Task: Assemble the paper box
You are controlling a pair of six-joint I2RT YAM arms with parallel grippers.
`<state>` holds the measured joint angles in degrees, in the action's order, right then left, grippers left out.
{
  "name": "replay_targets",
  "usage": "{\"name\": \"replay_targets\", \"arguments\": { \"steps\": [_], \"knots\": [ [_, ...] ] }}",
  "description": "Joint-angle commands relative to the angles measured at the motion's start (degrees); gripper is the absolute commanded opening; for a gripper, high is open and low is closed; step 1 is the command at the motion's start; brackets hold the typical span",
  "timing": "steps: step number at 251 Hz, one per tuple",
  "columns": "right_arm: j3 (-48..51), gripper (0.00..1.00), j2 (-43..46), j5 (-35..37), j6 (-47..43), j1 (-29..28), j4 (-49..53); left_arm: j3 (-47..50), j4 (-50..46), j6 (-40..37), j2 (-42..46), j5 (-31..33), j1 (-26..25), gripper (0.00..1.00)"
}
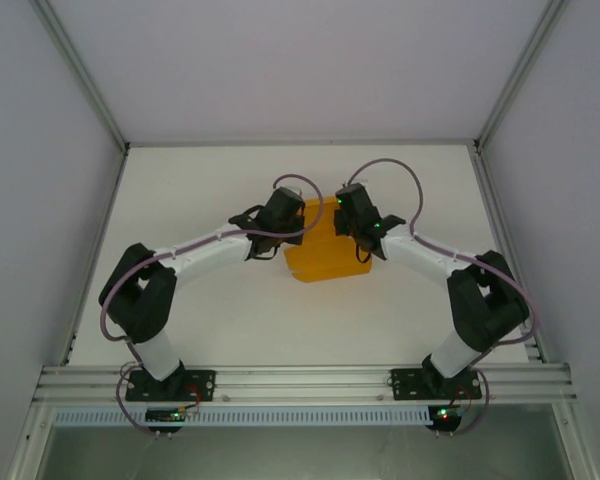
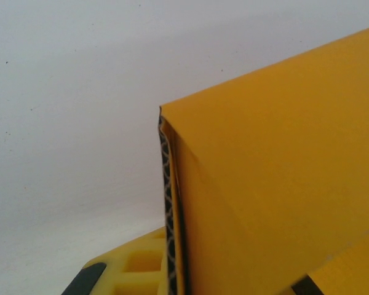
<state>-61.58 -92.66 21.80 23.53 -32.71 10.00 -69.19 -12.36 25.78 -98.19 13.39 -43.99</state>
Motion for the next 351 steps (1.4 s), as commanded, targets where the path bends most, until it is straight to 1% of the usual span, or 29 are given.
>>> {"name": "replay_targets", "arguments": {
  "steps": [1, 15, 41, 62, 76, 80, 115, 138, 145, 153, 169, 178, 181, 198, 207, 216, 240, 254, 266, 275, 287, 304, 323, 351],
  "knots": [
    [-4.62, 0.10, -4.03, 19.29, 9.93, 0.46, 12.98, -2.78, -2.61, 1.61, 0.34, 0.18, -0.75, 0.00],
    [-5.43, 0.09, -4.89, 22.11, 12.16, 0.38, 15.67, -2.71, -3.00, 2.10, 0.36, 0.78, -0.70, 0.00],
    [-4.74, 0.10, -4.73, 24.76, 13.82, 0.63, 15.58, -2.86, -3.88, 3.21, 0.33, 1.76, -0.70, 0.00],
    [-5.19, 0.11, -5.31, 32.24, 17.09, 0.59, 17.07, -3.19, -4.67, 4.20, 0.11, 2.41, -0.74, 0.00],
    [-6.26, 0.11, -6.31, 37.25, 22.39, 0.38, 22.49, -3.14, -4.44, 4.52, 0.03, 2.09, -0.70, 0.00],
    [-8.18, 0.12, -6.53, 38.00, 23.61, 0.39, 23.47, -3.13, -4.38, 4.74, -0.06, 1.94, -0.70, 0.00],
    [-9.71, 0.13, -8.37, 37.39, 23.59, 0.78, 22.16, -3.58, -4.51, 5.85, -0.44, 1.55, -0.71, 0.00],
    [-11.27, 0.13, -9.97, 38.76, 27.89, 1.20, 26.16, -3.68, -4.49, 6.44, -0.54, 1.41, -0.75, 0.00],
    [-11.08, 0.13, -10.08, 38.65, 28.58, 1.48, 25.94, -3.67, -4.39, 6.48, -0.50, 1.23, -0.74, 0.00],
    [-10.17, 0.13, -10.00, 37.04, 28.03, 1.95, 24.84, -3.59, -4.38, 6.45, -0.49, 1.22, -0.75, 0.00],
    [-7.65, 0.13, -9.09, 32.15, 26.08, 3.39, 18.47, -3.40, -4.29, 6.65, -0.50, 1.41, -0.75, 0.00],
    [-7.13, 0.13, -8.64, 30.83, 25.56, 3.69, 15.59, -3.41, -4.28, 6.65, -0.49, 1.39, -0.70, 0.00],
    [-5.42, 0.13, -8.45, 30.42, 25.26, 3.79, 14.50, -3.41, -4.38, 6.65, -0.56, 1.36, -0.74, 0.00],
    [-2.63, 0.14, -7.34, 28.29, 23.39, 4.02, 8.29, -3.41, -4.28, 6.74, -0.59, 1.28, -0.75, 0.00],
    [-0.33, 0.16, -6.46, 26.76, 20.30, 3.74, 2.40, -3.33, -4.20, 6.74, -0.73, 1.28, -0.72, 0.00],
    [1.36, 0.21, -5.58, 25.40, 20.12, 3.51, -1.03, -3.45, -4.22, 6.78, -1.05, 1.36, -0.75, 0.00],
    [7.05, 0.25, -2.98, 15.88, 17.31, 4.03, -13.28, -4.02, -4.25, 6.73, -2.10, 1.27, -0.83, 0.00],
    [11.43, 0.33, -1.21, 7.32, 14.03, 4.38, -23.91, -4.26, -4.32, 6.63, -2.59, 1.49, -0.80, 0.00],
    [14.57, 0.37, 0.11, 2.27, 9.58, 4.48, -30.68, -4.38, -4.41, 6.79, -3.05, 2.10, -0.80, 0.00],
    [16.05, 0.42, 0.98, -1.37, 8.72, 4.58, -33.35, -4.58, -4.51, 6.83, -3.20, 2.80, -0.79, 0.00],
    [17.12, 0.45, 2.22, -4.96, 7.54, 4.83, -34.50, -4.78, -4.83, 6.96, -3.55, 3.59, -0.75, 0.00],
    [17.29, 0.46, 3.97, -5.92, 6.06, 4.71, -33.51, -4.97, -4.87, 7.01, -3.76, 4.03, -0.76, 0.00],
    [17.26, 0.49, 5.71, -6.04, 5.62, 3.84, -31.41, -4.90, -4.29, 7.09, -3.68, 3.77, -0.79, 0.00],
    [17.67, 0.59, 8.15, -10.43, 3.60, 3.37, -28.57, -4.79, -3.88, 6.74, -3.69, 4.25, -0.83, 0.00]
  ]
}}
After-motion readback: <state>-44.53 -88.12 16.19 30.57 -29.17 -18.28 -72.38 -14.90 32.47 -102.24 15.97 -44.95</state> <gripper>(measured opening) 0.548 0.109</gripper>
